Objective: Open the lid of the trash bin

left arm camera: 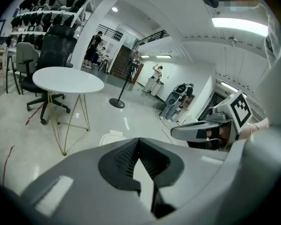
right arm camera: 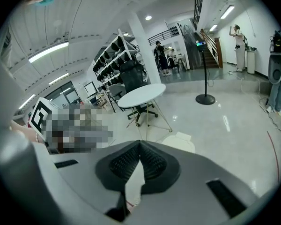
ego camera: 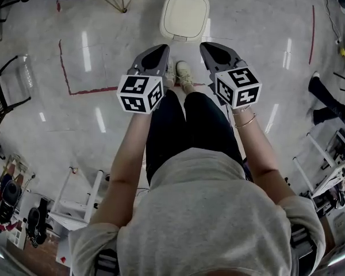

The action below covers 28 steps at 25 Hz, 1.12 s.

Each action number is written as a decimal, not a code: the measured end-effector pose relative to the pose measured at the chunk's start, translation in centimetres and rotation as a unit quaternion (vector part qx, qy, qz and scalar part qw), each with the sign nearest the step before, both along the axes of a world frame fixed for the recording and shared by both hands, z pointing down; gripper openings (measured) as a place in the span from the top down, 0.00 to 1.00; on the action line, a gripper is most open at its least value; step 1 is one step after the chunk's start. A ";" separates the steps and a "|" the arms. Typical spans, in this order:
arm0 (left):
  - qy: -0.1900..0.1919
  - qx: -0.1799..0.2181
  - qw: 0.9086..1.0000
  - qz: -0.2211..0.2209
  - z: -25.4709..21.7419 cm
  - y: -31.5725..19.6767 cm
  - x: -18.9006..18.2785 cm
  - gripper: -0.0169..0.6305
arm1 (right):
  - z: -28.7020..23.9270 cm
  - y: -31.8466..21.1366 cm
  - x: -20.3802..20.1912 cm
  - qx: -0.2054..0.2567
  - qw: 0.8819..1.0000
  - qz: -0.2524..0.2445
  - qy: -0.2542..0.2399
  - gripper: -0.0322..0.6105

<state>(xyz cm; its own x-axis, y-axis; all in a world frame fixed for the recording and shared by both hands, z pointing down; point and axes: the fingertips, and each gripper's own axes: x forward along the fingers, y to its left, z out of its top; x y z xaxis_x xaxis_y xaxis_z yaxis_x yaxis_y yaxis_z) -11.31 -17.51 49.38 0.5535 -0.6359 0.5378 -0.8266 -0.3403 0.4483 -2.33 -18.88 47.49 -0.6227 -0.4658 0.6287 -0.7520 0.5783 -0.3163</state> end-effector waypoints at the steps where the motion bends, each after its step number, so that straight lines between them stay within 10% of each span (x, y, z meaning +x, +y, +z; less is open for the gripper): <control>1: -0.001 -0.006 1.000 -0.003 0.7 0.0 -0.2 0.96 | 0.5 -0.1 -0.2 -0.001 1.000 0.001 0.002 0.94; 28: -0.025 -0.108 0.994 0.015 20.2 3.2 1.8 0.96 | 24.8 1.1 -1.5 -0.131 0.990 0.038 0.024 0.94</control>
